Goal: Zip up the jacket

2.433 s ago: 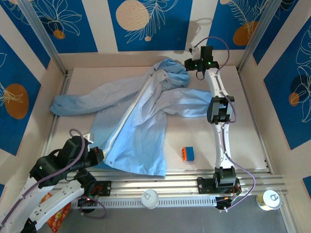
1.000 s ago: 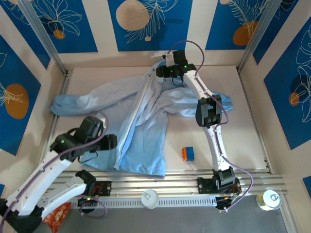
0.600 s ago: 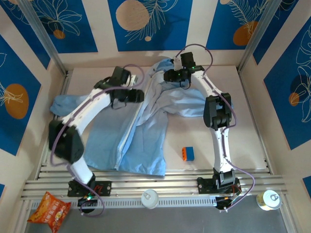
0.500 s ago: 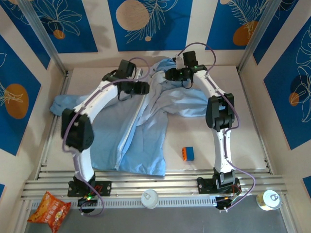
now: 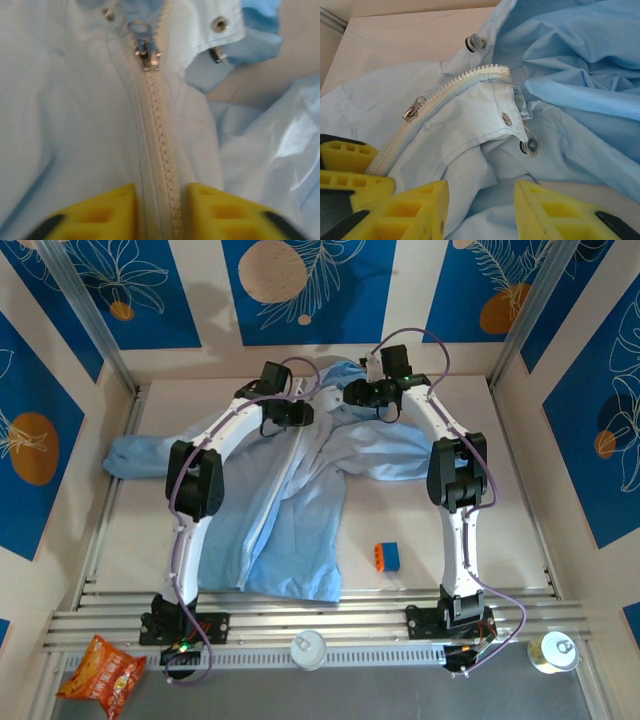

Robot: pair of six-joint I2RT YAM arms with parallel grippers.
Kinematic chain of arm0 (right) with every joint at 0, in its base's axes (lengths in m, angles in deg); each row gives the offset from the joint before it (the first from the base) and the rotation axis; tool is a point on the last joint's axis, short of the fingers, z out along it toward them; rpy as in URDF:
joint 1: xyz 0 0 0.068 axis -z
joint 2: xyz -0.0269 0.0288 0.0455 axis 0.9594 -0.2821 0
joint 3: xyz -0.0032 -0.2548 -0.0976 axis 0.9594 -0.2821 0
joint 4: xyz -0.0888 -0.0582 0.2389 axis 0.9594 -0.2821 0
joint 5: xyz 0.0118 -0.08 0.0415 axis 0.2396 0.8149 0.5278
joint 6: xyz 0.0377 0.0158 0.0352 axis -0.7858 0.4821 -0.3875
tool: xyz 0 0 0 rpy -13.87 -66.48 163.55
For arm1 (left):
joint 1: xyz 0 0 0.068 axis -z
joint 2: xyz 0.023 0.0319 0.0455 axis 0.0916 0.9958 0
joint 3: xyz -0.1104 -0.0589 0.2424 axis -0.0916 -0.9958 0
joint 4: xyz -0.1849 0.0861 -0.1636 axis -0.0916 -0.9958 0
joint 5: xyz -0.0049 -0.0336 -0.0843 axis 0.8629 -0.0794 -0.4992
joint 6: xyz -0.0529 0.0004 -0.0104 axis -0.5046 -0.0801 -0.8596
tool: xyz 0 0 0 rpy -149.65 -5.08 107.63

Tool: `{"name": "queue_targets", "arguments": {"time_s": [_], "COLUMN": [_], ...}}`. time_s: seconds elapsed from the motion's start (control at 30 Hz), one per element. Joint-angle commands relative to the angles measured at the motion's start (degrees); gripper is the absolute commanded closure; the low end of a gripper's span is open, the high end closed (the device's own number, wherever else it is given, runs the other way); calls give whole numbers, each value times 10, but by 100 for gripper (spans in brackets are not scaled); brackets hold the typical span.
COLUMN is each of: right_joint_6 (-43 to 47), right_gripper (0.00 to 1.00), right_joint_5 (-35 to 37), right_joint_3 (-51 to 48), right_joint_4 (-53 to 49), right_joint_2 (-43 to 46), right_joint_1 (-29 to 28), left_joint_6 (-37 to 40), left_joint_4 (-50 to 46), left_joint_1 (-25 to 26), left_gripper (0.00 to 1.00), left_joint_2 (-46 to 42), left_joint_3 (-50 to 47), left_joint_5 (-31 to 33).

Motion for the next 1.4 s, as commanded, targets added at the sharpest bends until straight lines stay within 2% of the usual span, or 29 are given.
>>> {"name": "queue_targets", "arguments": {"time_s": [0.0, 0.03, 0.07, 0.23, 0.43, 0.53, 0.77, 0.97, 1.37], "right_joint_6": [-14, -17, -19, -34, -57, -67, -83, -96, -93], "right_gripper": [61, 61, 61, 61, 60, 60, 60, 60, 59], "right_joint_5": [-20, -19, -20, -22, -62, -100, -171, -212, -241], "right_joint_3": [-12, -15, -19, -22, -16, 2, 48, 41, 37], "right_joint_4": [-3, -4, -4, -9, -20, -43, -98, -105, -111], "right_joint_2": [35, 40, 47, 92, 137, 136, 83, 39, -8], "right_joint_1": [-3, -3, -1, 7, 23, 29, 23, 20, 24], "left_joint_6": [41, 51, 65, 158, 292, 352, 469, 470, 477], "left_joint_4": [81, 103, 129, 191, 297, 356, 405, 436, 436], "left_joint_1": [-4, -2, -2, 2, 37, 60, 95, 96, 96], "left_gripper": [93, 99, 100, 100, 100, 100, 100, 100, 100], "left_joint_2": [-35, -48, -65, -121, -201, -226, -232, -226, -218], "left_joint_3": [-38, -58, -81, -127, -233, -298, -361, -384, -389], "left_joint_5": [-34, -36, -36, -47, -30, -3, 26, 20, 2]}}
